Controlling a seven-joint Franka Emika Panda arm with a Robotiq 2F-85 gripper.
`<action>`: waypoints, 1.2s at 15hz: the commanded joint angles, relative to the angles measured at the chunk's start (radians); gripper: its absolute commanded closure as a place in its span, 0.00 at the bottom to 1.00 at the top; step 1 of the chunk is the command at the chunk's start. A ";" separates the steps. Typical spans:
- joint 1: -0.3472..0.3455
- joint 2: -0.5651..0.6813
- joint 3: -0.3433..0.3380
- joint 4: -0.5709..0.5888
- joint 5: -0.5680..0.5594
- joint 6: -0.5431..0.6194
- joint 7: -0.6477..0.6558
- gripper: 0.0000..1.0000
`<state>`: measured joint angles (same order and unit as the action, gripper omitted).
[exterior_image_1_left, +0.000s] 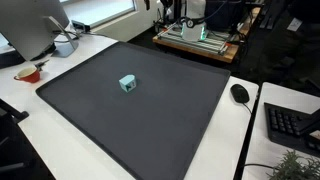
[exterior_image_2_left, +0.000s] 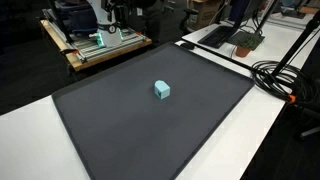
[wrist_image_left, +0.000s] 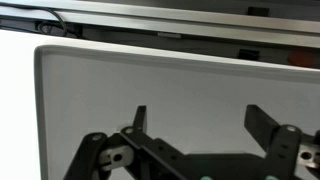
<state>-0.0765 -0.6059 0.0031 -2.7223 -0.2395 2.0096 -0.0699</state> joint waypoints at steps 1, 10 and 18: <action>0.011 0.000 -0.010 0.002 -0.005 -0.003 0.005 0.00; 0.097 0.008 -0.036 -0.067 0.132 0.146 -0.029 0.00; 0.172 0.252 -0.019 -0.042 0.369 0.714 0.035 0.00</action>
<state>0.0832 -0.4668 -0.0206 -2.7654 0.0756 2.5360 -0.0715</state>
